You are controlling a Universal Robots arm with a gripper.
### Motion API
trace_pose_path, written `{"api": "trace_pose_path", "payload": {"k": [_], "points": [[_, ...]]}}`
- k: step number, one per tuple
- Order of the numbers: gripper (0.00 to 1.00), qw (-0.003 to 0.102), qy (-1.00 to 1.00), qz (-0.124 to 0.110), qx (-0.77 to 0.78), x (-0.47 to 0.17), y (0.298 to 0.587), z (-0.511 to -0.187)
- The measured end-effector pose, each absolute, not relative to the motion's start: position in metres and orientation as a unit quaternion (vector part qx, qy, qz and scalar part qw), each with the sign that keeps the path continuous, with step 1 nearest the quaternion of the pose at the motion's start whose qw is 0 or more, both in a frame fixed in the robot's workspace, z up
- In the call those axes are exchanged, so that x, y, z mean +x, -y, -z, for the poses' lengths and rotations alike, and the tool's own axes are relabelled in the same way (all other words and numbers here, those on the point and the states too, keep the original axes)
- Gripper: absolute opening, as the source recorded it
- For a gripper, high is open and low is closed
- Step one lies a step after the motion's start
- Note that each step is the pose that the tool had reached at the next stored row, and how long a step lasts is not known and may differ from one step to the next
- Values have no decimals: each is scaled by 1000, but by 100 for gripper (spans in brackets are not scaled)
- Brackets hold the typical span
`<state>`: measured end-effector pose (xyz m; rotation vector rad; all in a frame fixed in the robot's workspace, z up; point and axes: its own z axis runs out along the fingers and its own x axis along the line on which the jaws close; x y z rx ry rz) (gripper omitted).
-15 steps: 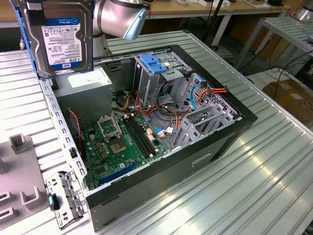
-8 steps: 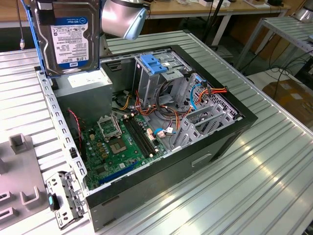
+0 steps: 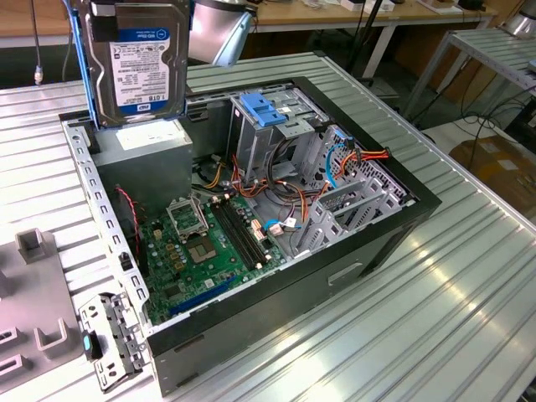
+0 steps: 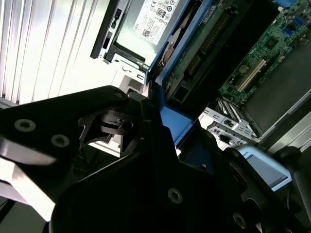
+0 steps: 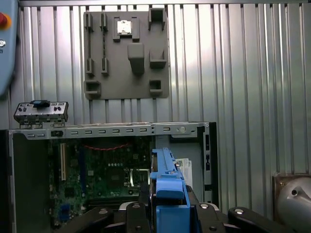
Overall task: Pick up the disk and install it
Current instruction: 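Pick up the disk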
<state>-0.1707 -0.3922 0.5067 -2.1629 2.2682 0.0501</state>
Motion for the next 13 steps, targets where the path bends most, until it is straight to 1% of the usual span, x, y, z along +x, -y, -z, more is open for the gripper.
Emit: {"api": "trace_pose_path", "payload": {"k": [13], "points": [[37, 3, -727, -16, -687, -155, 404, -506]]}}
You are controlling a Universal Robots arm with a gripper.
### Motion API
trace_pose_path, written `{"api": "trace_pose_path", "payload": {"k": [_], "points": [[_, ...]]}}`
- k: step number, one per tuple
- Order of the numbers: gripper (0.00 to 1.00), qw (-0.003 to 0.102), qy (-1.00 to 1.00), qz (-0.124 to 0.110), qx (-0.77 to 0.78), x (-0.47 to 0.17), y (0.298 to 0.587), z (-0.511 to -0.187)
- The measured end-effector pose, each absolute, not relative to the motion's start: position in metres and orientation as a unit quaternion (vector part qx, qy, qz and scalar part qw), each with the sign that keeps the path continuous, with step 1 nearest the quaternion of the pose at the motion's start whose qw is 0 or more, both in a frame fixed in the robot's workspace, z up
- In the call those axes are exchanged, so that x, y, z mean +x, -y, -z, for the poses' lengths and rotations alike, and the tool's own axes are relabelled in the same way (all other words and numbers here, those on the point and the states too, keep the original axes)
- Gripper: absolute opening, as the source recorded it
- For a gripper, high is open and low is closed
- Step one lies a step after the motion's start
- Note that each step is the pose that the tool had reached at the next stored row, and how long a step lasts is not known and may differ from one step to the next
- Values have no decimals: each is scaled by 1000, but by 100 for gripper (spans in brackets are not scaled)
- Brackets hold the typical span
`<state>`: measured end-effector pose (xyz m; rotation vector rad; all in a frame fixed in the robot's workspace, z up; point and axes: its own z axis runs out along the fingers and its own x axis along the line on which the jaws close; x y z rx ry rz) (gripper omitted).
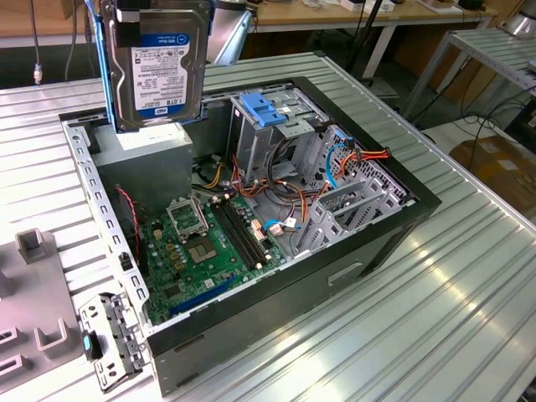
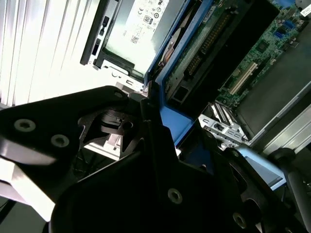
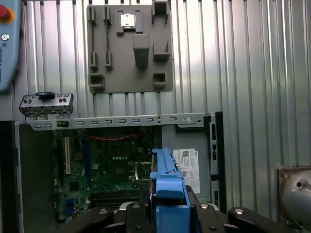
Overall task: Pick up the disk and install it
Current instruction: 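Pick up the disk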
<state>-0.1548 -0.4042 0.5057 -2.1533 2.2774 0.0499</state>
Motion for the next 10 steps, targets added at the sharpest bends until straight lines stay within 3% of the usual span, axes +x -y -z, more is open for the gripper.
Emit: {"api": "trace_pose_path", "payload": {"k": [10], "points": [[37, 4, -729, -16, -684, -136, 409, -505]]}}
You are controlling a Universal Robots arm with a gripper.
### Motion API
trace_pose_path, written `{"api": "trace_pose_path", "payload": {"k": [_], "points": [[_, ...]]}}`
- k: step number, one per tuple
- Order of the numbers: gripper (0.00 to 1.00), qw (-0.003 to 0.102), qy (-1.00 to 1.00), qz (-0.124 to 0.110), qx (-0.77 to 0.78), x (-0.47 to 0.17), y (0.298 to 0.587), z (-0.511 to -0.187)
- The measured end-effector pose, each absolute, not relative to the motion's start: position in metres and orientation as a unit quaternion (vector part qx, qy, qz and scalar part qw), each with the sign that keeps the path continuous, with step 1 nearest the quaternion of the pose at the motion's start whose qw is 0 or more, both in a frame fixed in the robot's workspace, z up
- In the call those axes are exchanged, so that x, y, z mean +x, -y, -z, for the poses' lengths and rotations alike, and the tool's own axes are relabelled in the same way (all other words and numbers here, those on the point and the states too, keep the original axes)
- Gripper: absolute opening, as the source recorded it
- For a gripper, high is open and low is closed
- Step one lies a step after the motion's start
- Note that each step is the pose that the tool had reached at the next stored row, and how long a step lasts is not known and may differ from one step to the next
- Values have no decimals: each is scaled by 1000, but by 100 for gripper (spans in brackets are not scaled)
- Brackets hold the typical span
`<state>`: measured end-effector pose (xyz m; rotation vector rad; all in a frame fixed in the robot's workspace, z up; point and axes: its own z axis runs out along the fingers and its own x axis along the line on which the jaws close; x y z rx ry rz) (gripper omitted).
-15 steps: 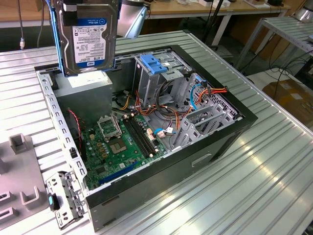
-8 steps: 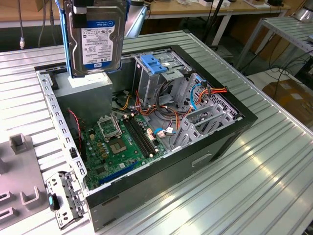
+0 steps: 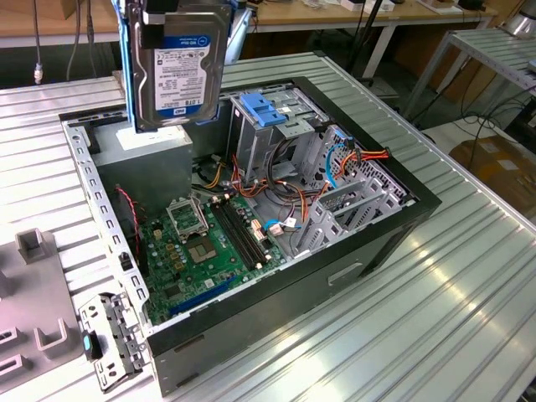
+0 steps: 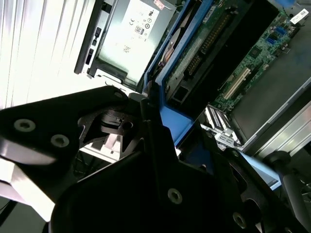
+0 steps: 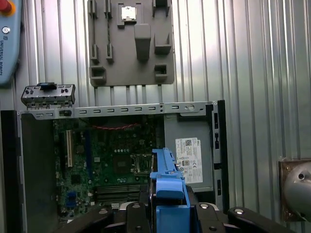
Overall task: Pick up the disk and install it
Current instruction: 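Pick up the disk, then insert the disk into the insertion slot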
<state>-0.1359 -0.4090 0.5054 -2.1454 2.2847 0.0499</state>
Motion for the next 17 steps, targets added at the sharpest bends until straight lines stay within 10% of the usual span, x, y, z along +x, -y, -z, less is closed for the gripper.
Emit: {"api": "trace_pose_path", "payload": {"k": [17], "points": [[37, 4, -729, -16, -684, -135, 411, -505]]}}
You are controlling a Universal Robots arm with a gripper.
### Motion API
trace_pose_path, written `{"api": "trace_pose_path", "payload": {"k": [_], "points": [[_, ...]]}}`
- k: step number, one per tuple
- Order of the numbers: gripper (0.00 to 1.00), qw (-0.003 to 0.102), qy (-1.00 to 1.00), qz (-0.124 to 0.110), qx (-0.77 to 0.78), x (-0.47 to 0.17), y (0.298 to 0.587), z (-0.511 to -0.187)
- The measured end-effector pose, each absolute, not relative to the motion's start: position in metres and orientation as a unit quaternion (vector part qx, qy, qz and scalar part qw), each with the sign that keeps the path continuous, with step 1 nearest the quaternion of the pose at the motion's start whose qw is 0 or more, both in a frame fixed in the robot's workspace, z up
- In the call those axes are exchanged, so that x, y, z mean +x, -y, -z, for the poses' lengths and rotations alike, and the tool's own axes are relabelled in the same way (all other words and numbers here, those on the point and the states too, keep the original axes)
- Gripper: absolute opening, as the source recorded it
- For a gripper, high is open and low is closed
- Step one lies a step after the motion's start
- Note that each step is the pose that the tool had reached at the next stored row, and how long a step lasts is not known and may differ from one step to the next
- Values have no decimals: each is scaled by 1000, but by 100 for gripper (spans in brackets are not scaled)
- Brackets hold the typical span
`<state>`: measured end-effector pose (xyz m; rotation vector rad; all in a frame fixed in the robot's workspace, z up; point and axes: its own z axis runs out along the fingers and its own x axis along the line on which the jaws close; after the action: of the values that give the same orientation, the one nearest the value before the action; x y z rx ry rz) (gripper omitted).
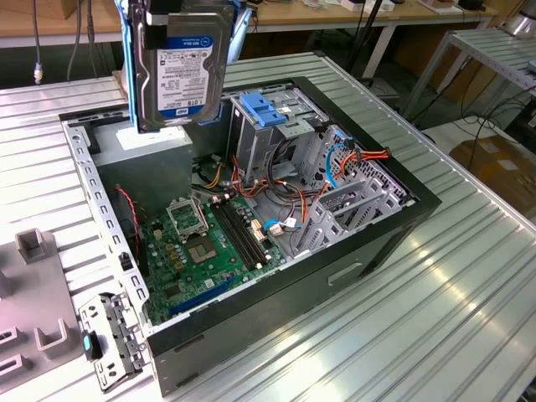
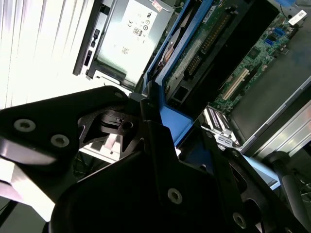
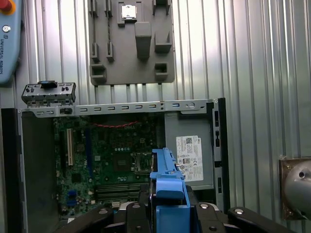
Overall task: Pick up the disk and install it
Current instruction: 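Insert the disk into the insertion slot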
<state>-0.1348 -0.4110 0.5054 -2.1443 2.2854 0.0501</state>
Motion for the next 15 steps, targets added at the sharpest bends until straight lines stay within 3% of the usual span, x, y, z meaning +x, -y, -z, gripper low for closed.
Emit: {"api": "trace_pose_path", "payload": {"k": [15], "points": [[37, 4, -729, -16, -684, -135, 433, -505]]}}
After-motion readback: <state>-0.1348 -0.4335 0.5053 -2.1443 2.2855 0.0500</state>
